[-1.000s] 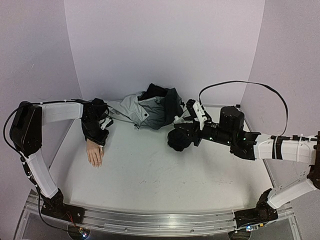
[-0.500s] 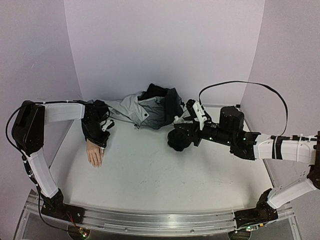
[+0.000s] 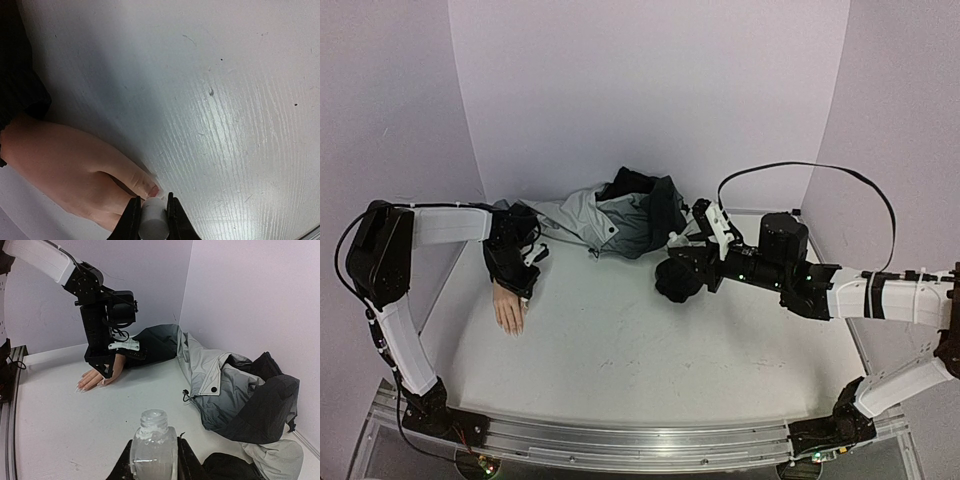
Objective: Paint the nails
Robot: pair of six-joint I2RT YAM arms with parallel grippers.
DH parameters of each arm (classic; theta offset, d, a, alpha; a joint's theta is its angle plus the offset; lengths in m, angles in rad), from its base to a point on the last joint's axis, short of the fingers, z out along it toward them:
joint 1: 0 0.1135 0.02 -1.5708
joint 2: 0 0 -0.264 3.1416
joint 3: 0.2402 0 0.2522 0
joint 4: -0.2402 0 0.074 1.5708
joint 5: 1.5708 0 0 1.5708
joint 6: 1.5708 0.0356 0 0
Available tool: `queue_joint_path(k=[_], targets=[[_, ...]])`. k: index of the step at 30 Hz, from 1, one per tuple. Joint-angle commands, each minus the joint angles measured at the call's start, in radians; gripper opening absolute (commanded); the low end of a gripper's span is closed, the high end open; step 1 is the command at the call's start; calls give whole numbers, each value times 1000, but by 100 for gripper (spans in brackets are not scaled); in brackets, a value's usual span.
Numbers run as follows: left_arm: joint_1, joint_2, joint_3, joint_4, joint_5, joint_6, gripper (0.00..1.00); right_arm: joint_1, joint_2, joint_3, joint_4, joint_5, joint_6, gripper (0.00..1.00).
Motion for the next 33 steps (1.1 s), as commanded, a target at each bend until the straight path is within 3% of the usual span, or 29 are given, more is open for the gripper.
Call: queue_joint_path(k=[1, 20, 33], targets=[[-11, -22, -21, 8, -26, 5, 0, 4, -7, 11, 72, -21, 7, 0], [-40, -101, -40, 38, -40, 4, 0, 3, -8, 11, 73, -22, 9, 0], [-31, -42, 8, 41, -77, 4, 0, 4, 5, 13, 72, -18, 6, 0]])
